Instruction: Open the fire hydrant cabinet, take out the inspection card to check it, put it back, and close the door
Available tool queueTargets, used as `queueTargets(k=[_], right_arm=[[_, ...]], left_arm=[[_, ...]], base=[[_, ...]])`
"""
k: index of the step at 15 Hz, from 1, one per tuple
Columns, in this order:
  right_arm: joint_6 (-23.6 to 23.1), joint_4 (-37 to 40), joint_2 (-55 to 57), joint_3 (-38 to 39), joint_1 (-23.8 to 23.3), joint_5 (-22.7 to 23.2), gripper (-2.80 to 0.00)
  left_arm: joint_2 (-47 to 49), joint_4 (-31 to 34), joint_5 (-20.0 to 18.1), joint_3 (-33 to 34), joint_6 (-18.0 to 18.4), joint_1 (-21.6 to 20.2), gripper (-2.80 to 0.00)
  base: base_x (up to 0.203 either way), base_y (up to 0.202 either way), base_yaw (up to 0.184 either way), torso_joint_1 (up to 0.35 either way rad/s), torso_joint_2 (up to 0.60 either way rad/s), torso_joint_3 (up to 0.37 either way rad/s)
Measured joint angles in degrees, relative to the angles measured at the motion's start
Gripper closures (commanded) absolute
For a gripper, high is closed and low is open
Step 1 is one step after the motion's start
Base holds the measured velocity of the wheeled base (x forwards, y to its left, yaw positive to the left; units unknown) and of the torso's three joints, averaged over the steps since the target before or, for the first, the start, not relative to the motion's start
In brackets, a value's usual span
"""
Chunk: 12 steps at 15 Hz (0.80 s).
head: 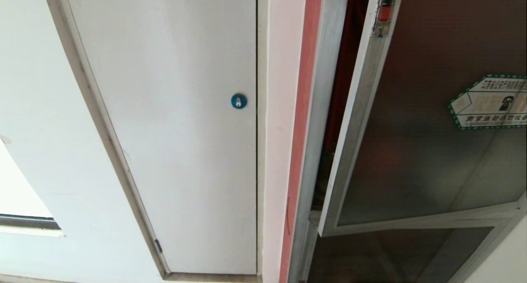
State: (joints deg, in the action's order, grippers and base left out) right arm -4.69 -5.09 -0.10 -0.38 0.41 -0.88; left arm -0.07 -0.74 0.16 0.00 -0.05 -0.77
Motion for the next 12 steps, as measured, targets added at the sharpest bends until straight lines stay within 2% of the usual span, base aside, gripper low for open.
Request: queueTargets(k=[3, 6, 12], right_arm=[[-0.1, 5.1, 0.0, 0.3, 0.0, 1.3, 0.0], [2.1, 5.4, 0.0, 0.4, 0.0, 1.3, 0.0], [3.4, 5.4, 0.0, 0.3, 0.0, 1.3, 0.0]], left_arm=[[0.0, 0.0, 0.0, 0.0, 0.0, 0.0, 0.0], [0.0, 0.0, 0.0, 0.0, 0.0, 0.0, 0.0], [0.0, 0.0, 0.0, 0.0, 0.0, 0.0, 0.0]], base=[[0.0, 0.0, 0.0, 0.0, 0.0, 0.0], [0.0, 0.0, 0.0, 0.0, 0.0, 0.0], [0.0, 0.0, 0.0, 0.0, 0.0, 0.0]])
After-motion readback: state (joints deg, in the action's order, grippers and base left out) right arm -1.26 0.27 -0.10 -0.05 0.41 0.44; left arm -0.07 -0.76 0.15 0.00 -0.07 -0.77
